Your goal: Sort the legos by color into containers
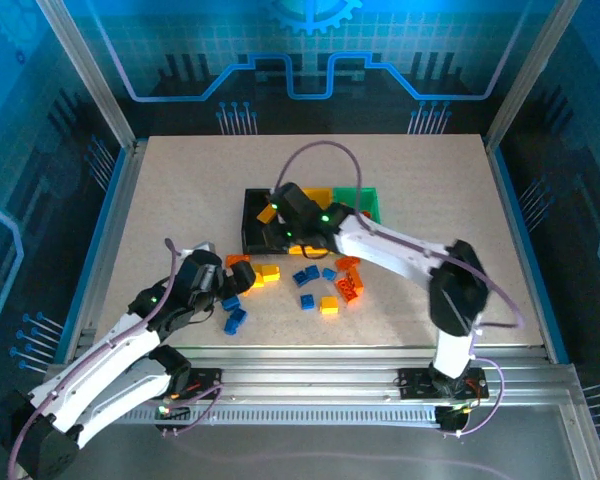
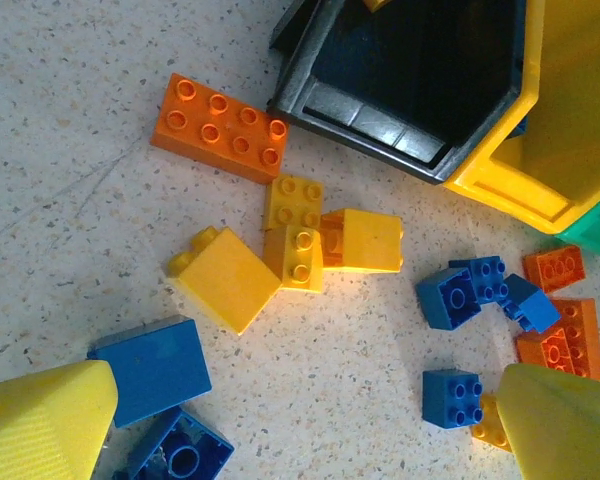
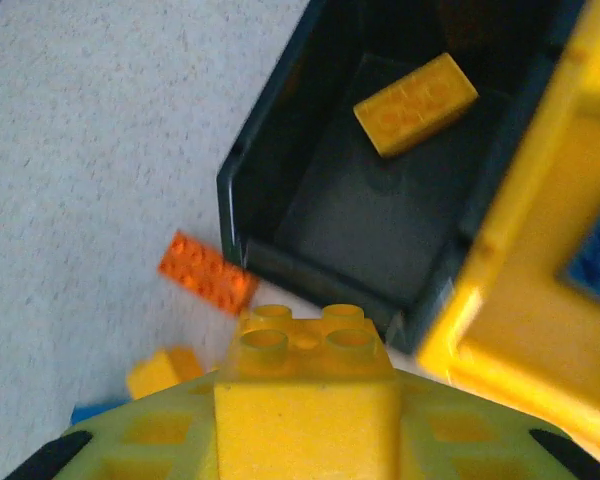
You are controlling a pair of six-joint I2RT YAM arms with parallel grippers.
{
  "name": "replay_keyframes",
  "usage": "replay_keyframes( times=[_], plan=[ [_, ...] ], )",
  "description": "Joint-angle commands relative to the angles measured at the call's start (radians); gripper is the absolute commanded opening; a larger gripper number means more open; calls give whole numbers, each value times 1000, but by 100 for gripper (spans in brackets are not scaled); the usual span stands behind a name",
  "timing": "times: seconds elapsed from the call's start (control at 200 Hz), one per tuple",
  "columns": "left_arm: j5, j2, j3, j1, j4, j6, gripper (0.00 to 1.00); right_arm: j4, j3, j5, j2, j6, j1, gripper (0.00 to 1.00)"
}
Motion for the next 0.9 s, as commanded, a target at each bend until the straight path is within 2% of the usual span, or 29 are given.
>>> replay_keyframes(
  times=[0.0, 0.17, 0.295, 0.36, 0.45, 0.5, 0.65, 0.75, 0.895],
  plan=[
    [-17, -10, -16, 11, -40, -17, 99, -50, 154, -28, 150, -30, -36, 36],
    [-7, -6, -17, 17, -41, -7, 99, -95, 349, -3, 326, -12, -62, 38],
    [-8, 4, -19, 18, -41, 3, 99, -102, 451, -15, 400, -9, -79, 43],
    [-11, 12, -19, 20, -38, 8, 99, -126, 511, -30, 432, -6, -86, 52],
    [-9, 32, -16, 23, -28, 18, 99, -139, 558, -40, 460, -8, -88, 71],
    [-5, 46, -10, 23, -22, 24, 99, -132, 558, -44, 447, -11, -88, 75],
    [26, 100, 12, 25, 7, 61, 99, -85, 471, -39, 319, -14, -88, 78],
    [42, 148, 34, 22, 8, 96, 99, -24, 322, -32, 194, -11, -89, 78],
    [-9, 225, 44, 22, -32, 109, 96, 58, 71, -35, 25, 11, -87, 77]
  ],
)
